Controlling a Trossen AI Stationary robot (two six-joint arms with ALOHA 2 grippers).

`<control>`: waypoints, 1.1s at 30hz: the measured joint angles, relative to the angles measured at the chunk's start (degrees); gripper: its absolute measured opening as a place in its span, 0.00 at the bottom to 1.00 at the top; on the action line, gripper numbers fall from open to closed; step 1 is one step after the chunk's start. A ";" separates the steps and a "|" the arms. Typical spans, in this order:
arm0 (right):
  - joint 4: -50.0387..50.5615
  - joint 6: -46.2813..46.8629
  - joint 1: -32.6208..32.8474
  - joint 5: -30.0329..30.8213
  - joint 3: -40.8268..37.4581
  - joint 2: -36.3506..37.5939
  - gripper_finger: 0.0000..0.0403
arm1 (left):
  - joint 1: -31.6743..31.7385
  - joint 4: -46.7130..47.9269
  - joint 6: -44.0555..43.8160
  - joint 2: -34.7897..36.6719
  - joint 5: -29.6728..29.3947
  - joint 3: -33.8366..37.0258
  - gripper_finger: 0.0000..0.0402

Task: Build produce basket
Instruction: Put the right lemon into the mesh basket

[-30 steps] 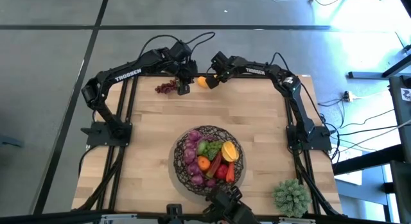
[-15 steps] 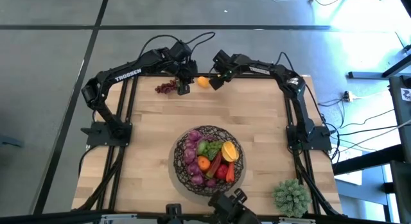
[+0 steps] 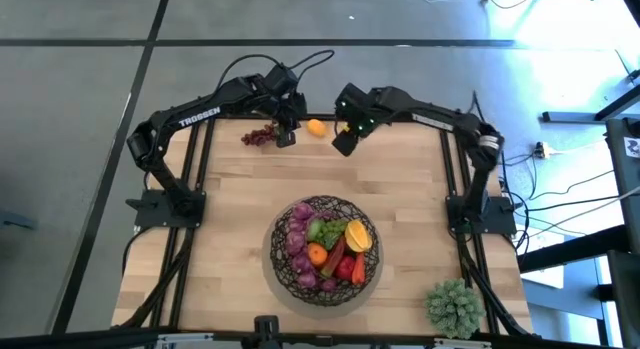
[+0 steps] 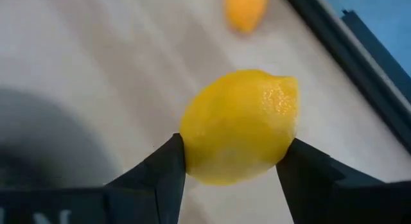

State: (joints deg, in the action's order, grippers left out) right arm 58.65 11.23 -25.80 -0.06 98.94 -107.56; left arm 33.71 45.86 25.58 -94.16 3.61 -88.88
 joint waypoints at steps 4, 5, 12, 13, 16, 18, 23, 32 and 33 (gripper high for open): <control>3.23 0.90 5.57 -2.79 0.00 4.81 0.49 | 0.02 0.16 0.00 0.03 -0.01 0.00 0.21; 3.77 1.16 7.02 -4.47 0.00 5.92 0.49 | 0.02 0.18 -0.05 0.03 -0.01 0.00 0.21; 6.59 -0.08 17.85 -10.41 0.07 7.37 0.49 | 0.02 0.43 0.15 0.05 0.09 0.00 0.21; 6.48 -1.07 19.02 -10.38 0.07 7.10 0.49 | 0.02 0.76 0.42 0.06 0.09 0.00 0.21; 6.12 -3.36 21.89 -11.00 0.07 5.46 0.49 | 0.00 1.73 1.76 0.09 0.09 0.00 0.21; 6.06 -5.09 23.30 -11.82 0.07 4.41 0.49 | -0.02 2.20 1.86 0.09 0.10 0.00 0.21; 6.13 -10.10 25.09 -14.44 0.07 1.15 0.49 | 0.00 2.63 1.66 0.12 0.09 0.00 0.21; 6.40 -16.14 25.68 -11.66 0.04 -2.89 0.49 | 0.00 2.61 1.53 0.12 0.01 -0.01 0.21; 6.54 -16.54 25.68 -11.60 0.04 -3.16 0.49 | 0.00 2.61 1.53 0.12 -0.07 0.00 0.21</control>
State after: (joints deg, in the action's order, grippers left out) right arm 65.19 -5.31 -0.12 -11.66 98.98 -110.72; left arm 33.71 48.47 27.11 -94.04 3.54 -88.88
